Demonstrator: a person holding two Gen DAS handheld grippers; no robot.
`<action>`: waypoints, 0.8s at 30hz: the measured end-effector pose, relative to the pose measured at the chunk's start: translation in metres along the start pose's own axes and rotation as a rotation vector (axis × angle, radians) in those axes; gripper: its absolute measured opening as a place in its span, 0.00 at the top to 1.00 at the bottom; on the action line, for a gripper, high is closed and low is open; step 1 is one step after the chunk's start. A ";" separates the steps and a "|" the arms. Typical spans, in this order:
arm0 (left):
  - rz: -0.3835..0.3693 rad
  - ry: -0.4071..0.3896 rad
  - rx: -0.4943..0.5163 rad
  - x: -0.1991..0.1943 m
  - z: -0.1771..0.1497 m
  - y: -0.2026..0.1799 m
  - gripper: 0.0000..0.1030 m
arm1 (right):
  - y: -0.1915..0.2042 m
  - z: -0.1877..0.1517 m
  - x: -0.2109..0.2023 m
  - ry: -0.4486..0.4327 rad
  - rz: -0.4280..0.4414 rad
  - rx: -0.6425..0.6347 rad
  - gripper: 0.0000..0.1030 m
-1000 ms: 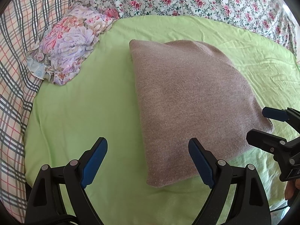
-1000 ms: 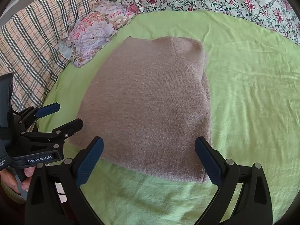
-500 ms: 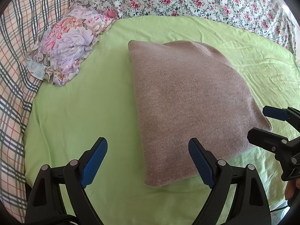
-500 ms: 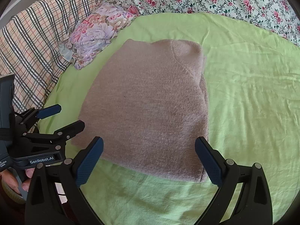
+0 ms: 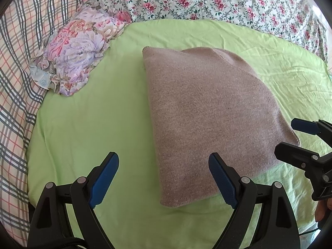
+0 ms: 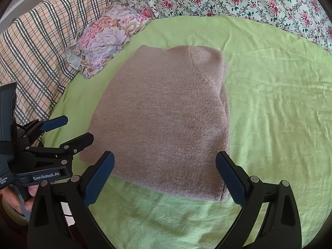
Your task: Fold small clothes
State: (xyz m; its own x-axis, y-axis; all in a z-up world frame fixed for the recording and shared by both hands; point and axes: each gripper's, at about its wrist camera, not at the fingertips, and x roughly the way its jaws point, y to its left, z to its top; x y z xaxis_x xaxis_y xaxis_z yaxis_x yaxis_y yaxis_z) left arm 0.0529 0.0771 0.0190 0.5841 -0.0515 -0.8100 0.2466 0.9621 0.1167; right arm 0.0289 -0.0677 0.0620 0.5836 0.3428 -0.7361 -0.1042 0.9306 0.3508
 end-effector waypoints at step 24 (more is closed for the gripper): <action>-0.001 -0.037 0.006 0.008 0.013 -0.002 0.13 | -0.006 0.020 0.004 -0.018 -0.003 -0.012 0.05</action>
State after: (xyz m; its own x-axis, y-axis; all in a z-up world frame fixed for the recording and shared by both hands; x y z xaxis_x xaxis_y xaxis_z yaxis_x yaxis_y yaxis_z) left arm 0.0669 0.0718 0.0198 0.6118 -0.0619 -0.7886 0.2517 0.9603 0.1199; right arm 0.0474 -0.0742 0.0686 0.5983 0.3381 -0.7264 -0.1125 0.9331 0.3417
